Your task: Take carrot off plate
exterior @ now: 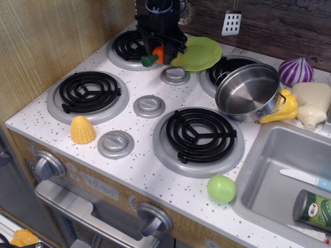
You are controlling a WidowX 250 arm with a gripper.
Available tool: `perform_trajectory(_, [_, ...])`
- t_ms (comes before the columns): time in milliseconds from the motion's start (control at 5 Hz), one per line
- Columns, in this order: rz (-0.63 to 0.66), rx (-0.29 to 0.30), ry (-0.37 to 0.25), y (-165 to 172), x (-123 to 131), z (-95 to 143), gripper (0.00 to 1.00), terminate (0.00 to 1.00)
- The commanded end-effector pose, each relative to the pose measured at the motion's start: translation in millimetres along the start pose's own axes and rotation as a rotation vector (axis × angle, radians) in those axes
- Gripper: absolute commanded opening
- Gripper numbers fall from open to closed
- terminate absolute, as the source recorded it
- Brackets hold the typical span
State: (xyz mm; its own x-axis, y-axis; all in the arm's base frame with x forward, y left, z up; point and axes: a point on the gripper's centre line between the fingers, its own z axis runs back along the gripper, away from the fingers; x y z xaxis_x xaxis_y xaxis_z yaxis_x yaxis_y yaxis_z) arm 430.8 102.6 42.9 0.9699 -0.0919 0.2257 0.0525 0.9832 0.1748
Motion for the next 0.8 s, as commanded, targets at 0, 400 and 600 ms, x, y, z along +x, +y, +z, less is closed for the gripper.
perform_trajectory(0, [0.060, 0.167, -0.067, 52, 14, 33, 0.00, 0.00])
perform_trajectory(400, [0.033, 0.130, -0.083, 70, 15, 14, 1.00, 0.00])
perform_trajectory(600, [0.033, 0.130, -0.083, 70, 15, 14, 1.00, 0.00])
